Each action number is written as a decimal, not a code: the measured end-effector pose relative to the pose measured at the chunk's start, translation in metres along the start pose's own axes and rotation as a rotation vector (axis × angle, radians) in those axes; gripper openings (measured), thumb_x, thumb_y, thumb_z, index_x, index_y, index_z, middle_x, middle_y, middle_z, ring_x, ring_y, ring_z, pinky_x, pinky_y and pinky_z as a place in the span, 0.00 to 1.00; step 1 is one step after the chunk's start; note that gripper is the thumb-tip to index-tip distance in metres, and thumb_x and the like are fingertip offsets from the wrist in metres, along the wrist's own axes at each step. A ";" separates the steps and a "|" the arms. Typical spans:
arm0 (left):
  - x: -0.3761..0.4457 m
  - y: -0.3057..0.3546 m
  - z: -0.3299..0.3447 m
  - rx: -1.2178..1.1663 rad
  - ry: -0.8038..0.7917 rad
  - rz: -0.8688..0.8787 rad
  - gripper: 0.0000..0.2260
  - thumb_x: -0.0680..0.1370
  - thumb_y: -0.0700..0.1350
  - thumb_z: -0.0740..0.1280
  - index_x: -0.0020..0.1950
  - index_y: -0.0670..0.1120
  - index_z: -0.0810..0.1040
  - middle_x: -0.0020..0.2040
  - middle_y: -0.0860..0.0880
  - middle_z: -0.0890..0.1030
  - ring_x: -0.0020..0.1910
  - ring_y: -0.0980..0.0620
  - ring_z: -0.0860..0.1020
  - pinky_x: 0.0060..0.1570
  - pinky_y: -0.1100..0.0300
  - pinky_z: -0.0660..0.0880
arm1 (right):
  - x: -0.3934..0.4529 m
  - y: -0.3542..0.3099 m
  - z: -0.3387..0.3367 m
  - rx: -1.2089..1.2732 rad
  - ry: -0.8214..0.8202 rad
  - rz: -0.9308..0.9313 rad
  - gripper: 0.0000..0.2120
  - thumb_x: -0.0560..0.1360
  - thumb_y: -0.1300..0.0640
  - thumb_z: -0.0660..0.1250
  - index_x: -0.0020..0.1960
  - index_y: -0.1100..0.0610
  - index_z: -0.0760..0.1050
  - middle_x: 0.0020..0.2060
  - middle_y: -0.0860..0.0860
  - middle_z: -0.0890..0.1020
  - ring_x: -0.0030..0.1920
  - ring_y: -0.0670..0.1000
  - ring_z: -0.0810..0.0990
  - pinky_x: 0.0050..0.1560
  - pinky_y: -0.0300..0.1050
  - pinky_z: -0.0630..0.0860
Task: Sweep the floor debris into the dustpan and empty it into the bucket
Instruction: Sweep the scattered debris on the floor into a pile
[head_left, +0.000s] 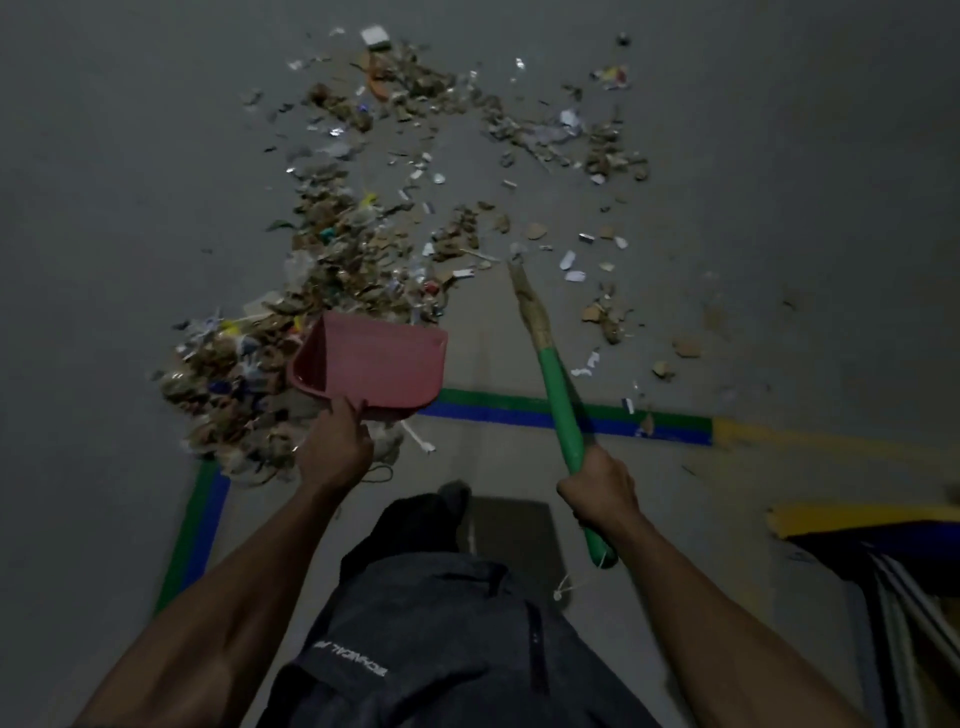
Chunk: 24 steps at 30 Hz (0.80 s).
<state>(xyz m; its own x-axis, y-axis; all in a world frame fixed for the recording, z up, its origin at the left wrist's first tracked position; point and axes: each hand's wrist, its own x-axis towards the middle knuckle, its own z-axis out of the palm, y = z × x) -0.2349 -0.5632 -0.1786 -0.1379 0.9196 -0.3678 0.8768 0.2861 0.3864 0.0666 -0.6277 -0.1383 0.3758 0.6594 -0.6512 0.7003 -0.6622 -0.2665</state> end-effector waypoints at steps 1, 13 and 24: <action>0.013 0.015 -0.001 0.017 -0.019 0.058 0.12 0.78 0.47 0.58 0.54 0.39 0.67 0.51 0.34 0.75 0.48 0.34 0.76 0.44 0.46 0.70 | 0.009 0.002 -0.009 0.044 0.009 0.038 0.15 0.72 0.59 0.66 0.57 0.59 0.70 0.48 0.59 0.78 0.45 0.60 0.80 0.39 0.47 0.79; 0.090 0.193 0.046 0.238 -0.228 0.374 0.15 0.80 0.41 0.59 0.66 0.40 0.70 0.58 0.35 0.74 0.52 0.36 0.76 0.43 0.48 0.69 | 0.101 0.093 -0.101 0.510 0.141 0.385 0.13 0.70 0.60 0.66 0.54 0.60 0.73 0.42 0.60 0.82 0.37 0.58 0.83 0.34 0.44 0.78; 0.049 0.368 0.141 0.252 -0.225 0.307 0.25 0.75 0.38 0.64 0.72 0.43 0.65 0.55 0.34 0.76 0.49 0.34 0.77 0.41 0.49 0.70 | 0.213 0.272 -0.181 0.824 0.223 0.633 0.14 0.75 0.61 0.66 0.59 0.63 0.74 0.35 0.56 0.81 0.28 0.51 0.81 0.23 0.37 0.70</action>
<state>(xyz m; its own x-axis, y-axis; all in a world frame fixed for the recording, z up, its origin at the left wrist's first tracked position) 0.1462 -0.4507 -0.1736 0.2249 0.8623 -0.4537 0.9500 -0.0906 0.2987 0.4473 -0.6024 -0.2208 0.6888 0.1057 -0.7172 -0.2573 -0.8893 -0.3782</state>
